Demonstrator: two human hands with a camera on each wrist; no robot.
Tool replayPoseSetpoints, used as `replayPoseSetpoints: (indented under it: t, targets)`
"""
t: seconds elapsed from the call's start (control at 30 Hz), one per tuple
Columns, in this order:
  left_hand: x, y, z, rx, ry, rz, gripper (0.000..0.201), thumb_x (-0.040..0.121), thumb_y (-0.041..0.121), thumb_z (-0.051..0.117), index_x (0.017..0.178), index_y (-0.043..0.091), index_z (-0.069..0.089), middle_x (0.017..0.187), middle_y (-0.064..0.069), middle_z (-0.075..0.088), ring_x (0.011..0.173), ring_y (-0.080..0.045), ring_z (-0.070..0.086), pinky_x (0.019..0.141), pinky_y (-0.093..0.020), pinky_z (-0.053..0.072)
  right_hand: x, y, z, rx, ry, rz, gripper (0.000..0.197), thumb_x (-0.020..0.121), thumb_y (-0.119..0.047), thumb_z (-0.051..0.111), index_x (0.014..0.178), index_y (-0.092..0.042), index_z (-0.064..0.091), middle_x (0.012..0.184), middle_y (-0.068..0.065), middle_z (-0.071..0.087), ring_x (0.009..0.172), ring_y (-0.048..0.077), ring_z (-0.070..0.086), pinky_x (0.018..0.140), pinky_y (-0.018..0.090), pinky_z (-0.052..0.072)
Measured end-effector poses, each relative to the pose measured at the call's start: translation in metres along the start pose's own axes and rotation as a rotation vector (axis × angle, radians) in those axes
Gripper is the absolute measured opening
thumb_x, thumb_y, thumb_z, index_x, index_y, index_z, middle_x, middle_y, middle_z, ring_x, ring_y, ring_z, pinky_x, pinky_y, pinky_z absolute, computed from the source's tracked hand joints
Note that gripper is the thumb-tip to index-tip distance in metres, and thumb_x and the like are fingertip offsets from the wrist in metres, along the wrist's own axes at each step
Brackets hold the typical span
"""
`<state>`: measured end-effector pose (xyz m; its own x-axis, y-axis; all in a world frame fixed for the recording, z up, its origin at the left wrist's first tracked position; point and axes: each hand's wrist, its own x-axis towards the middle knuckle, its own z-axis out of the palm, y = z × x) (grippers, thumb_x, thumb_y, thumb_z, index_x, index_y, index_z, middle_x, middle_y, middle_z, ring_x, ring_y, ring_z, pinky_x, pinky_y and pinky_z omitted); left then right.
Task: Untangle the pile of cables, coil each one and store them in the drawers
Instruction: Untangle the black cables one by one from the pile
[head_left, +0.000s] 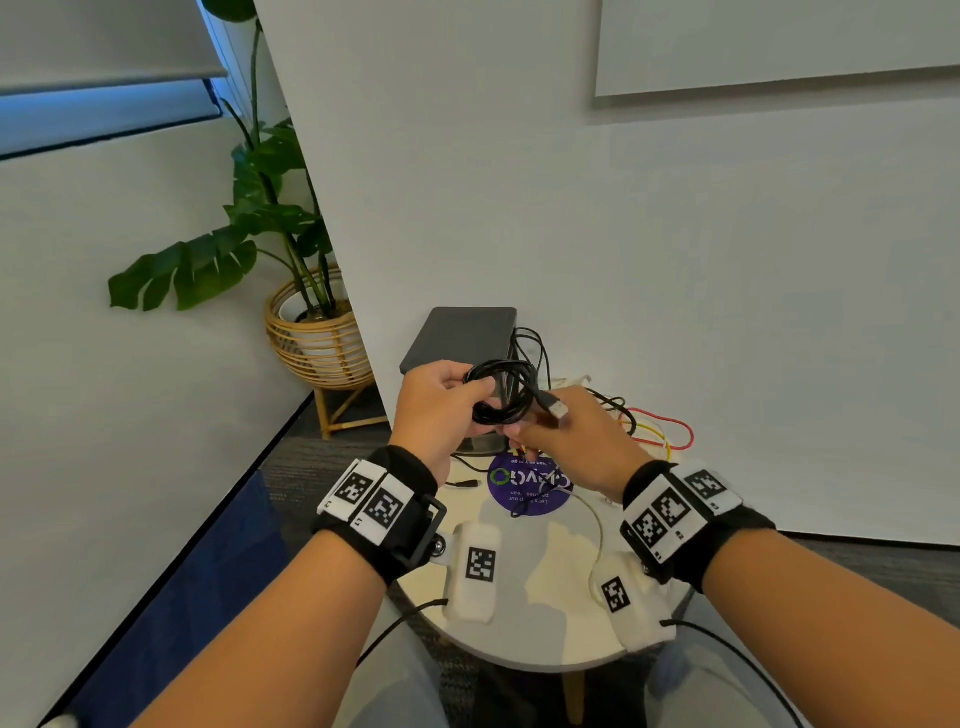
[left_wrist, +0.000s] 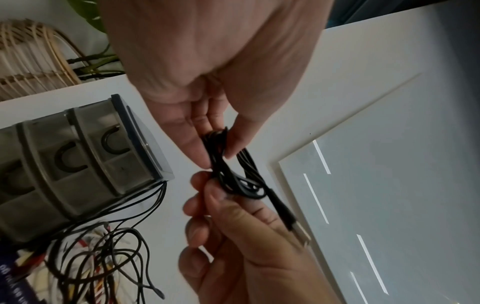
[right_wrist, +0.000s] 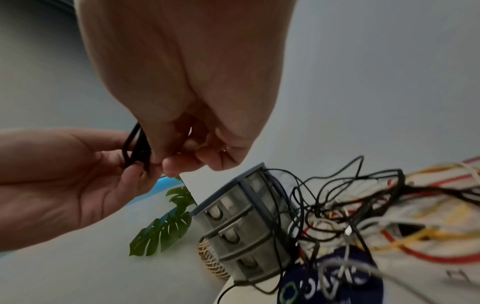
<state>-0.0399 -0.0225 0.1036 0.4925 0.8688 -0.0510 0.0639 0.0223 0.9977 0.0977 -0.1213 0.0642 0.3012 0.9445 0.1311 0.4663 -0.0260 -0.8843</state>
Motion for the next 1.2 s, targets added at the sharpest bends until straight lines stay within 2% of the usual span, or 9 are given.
replayPoseSetpoints:
  t: [0.3,0.47,0.53,0.6,0.7,0.83,1.0,1.1,1.2]
  targets:
    - [0.007,-0.009,-0.011,0.236,0.023,0.072,0.011,0.093,0.006,0.071,0.102,0.011,0.068,0.093,-0.012,0.075,0.076,-0.016,0.077,0.063,-0.030,0.062,-0.012,0.027,0.017,0.064,-0.115,0.154,0.005,0.095,-0.024,0.070,0.098,-0.022,0.073,0.087,-0.003,0.076,0.080,0.010,0.070,0.093,0.043,0.058]
    - [0.013,-0.018,-0.020,0.442,-0.028,0.178,0.010,0.090,0.008,0.074,0.095,0.016,0.070,0.079,-0.001,0.077,0.073,-0.011,0.076,0.081,-0.044,0.063,0.004,0.012,-0.009,0.104,0.015,0.213,0.023,0.098,-0.009,0.056,0.101,-0.023,0.074,0.098,0.000,0.076,0.090,0.014,0.070,0.083,0.036,0.052]
    - [0.014,-0.023,-0.021,0.481,-0.062,0.187,0.009,0.089,0.010,0.075,0.092,0.017,0.070,0.074,0.000,0.076,0.072,-0.011,0.075,0.083,-0.046,0.062,0.011,-0.001,-0.018,0.224,0.026,0.237,0.021,0.101,-0.019,0.056,0.112,-0.021,0.073,0.100,-0.001,0.076,0.087,0.011,0.069,0.078,0.030,0.049]
    - [0.015,-0.027,-0.021,0.481,-0.117,0.174,0.007,0.089,0.014,0.077,0.091,0.017,0.071,0.073,-0.001,0.076,0.074,-0.014,0.075,0.083,-0.049,0.061,0.014,-0.007,-0.018,0.061,-0.088,0.151,0.026,0.099,-0.028,0.062,0.124,-0.023,0.069,0.098,-0.009,0.073,0.087,0.005,0.067,0.079,0.026,0.048]
    - [0.013,-0.031,-0.023,0.466,-0.221,0.093,0.008,0.088,0.016,0.078,0.093,0.014,0.072,0.078,-0.005,0.077,0.081,-0.022,0.076,0.084,-0.049,0.062,0.018,-0.004,-0.005,-0.224,-0.229,0.084,0.023,0.092,-0.023,0.073,0.114,-0.026,0.070,0.089,-0.011,0.069,0.076,0.003,0.062,0.075,0.028,0.049]
    - [0.012,-0.041,-0.031,0.473,-0.341,-0.089,0.007,0.090,0.010,0.072,0.091,0.006,0.066,0.094,-0.017,0.076,0.092,-0.030,0.075,0.086,-0.044,0.062,0.021,0.011,0.009,-0.115,-0.262,0.203,0.013,0.090,-0.012,0.074,0.103,-0.016,0.074,0.081,0.001,0.073,0.066,0.009,0.066,0.066,0.025,0.055]
    - [0.011,-0.060,-0.047,0.361,-0.470,-0.275,0.014,0.099,0.010,0.062,0.110,0.001,0.065,0.098,-0.015,0.074,0.099,-0.027,0.074,0.081,-0.031,0.062,0.021,0.035,0.032,-0.043,-0.283,0.360,0.009,0.090,-0.010,0.074,0.099,-0.010,0.075,0.092,0.012,0.076,0.084,0.027,0.075,0.080,0.036,0.062]
    - [0.013,-0.082,-0.053,0.373,-0.409,-0.311,0.019,0.100,0.009,0.062,0.118,0.005,0.067,0.098,-0.013,0.072,0.092,-0.024,0.074,0.075,-0.029,0.062,0.025,0.045,0.052,-0.028,-0.282,0.476,0.001,0.091,-0.006,0.073,0.091,-0.007,0.074,0.085,0.013,0.074,0.079,0.029,0.075,0.086,0.045,0.062]
    - [0.016,-0.110,-0.054,0.383,-0.313,-0.379,0.019,0.101,0.010,0.062,0.119,0.010,0.067,0.106,-0.018,0.073,0.096,-0.030,0.075,0.082,-0.039,0.063,0.027,0.053,0.073,-0.096,-0.283,0.554,0.003,0.093,-0.008,0.069,0.092,-0.008,0.072,0.084,0.011,0.072,0.073,0.024,0.072,0.080,0.038,0.063]
